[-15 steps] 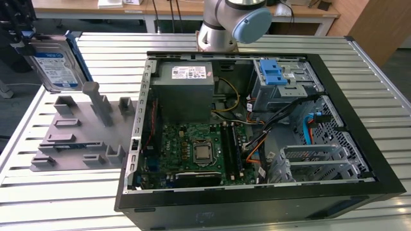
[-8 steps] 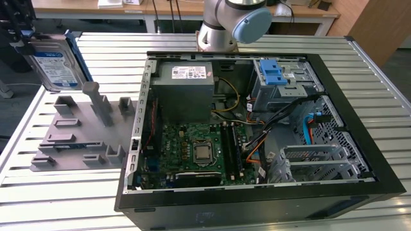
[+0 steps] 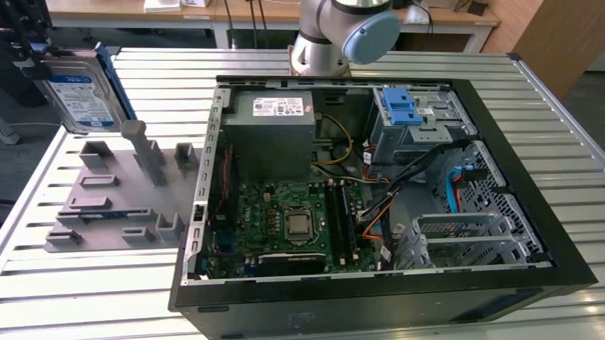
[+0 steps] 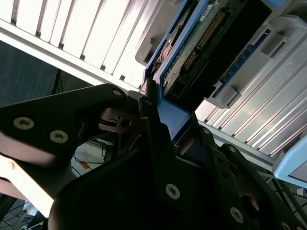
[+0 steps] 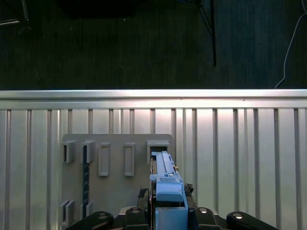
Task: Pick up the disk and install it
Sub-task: 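Pick up the disk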
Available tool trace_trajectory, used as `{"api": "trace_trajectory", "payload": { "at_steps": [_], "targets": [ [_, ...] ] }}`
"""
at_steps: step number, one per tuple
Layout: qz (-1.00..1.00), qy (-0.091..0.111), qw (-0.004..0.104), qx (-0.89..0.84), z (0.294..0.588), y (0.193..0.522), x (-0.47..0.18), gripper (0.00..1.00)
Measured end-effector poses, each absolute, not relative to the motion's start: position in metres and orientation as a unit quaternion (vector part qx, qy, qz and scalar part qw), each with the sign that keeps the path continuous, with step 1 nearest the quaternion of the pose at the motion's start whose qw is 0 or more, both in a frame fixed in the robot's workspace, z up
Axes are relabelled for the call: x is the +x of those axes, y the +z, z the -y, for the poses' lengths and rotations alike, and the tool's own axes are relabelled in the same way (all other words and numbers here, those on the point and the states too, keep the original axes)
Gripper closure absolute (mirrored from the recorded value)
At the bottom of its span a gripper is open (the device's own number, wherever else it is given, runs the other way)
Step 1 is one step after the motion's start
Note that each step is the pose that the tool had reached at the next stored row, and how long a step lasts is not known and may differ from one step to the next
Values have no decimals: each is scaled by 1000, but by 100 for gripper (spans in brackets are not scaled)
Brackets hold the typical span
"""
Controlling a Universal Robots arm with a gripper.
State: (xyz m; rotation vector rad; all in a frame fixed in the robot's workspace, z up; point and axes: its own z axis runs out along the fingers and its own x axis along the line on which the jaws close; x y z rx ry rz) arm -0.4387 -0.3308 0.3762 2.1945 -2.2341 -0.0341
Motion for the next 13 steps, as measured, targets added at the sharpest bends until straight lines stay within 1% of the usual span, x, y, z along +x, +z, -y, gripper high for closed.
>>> {"api": "trace_trajectory", "payload": {
  "at_steps": [13],
  "targets": [
    [713,-11,5,701,331,386,-439,63]
  ]
}}
